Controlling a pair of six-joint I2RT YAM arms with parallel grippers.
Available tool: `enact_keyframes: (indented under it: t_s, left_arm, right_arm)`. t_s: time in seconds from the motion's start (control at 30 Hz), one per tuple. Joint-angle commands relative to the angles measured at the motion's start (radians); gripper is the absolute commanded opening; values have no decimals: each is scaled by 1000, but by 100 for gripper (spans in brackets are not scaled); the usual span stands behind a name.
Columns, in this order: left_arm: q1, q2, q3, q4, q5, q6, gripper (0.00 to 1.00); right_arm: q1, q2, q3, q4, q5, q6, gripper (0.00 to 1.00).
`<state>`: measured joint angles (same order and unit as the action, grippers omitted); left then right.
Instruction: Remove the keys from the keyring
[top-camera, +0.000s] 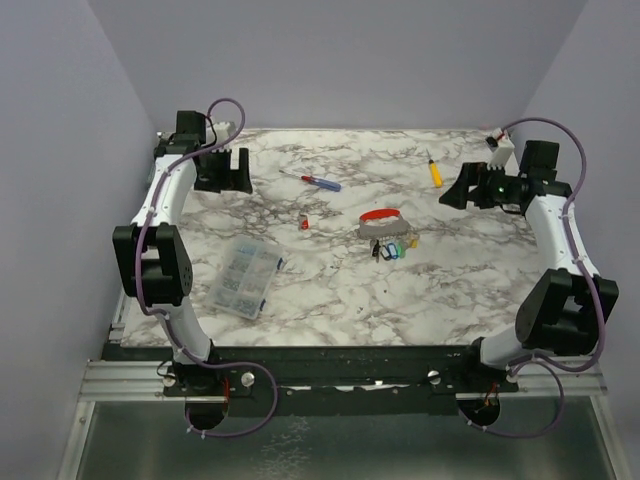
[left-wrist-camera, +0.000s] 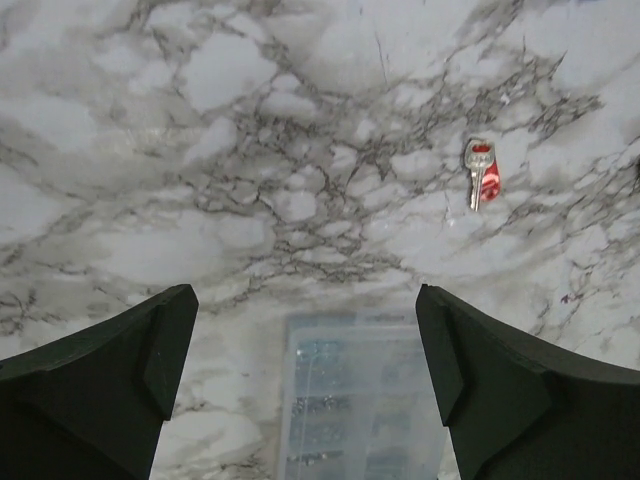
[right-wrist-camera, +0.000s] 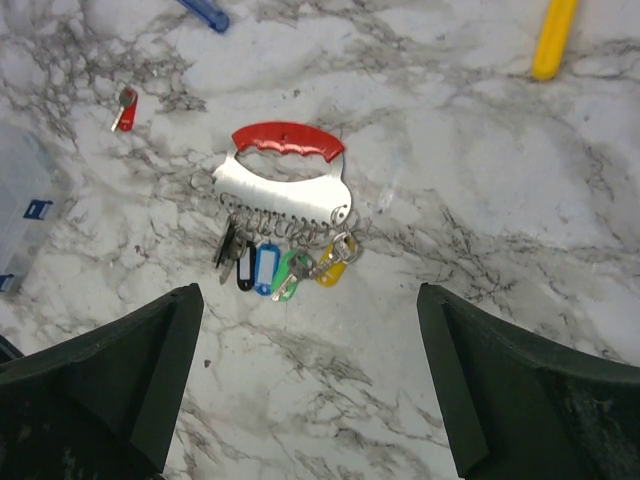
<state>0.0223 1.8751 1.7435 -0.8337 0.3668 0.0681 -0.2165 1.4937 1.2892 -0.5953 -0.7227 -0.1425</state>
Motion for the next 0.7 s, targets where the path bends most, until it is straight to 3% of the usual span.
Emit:
enact_keyframes:
  t_s: [0.0, 0.3, 0.67]
  left_arm:
    - [-5, -150, -182, 41, -95, 20, 99]
    - [-7, -317, -425, 128, -134, -4, 99]
    - [-7, -318, -379, 139, -164, -21, 99]
  right_arm:
    - [-5, -22, -90, -78, -17, -62, 100]
    - [-5, -143, -261, -57, -9, -70, 100]
    - [-5, -133, -227, -89, -20, -108, 100]
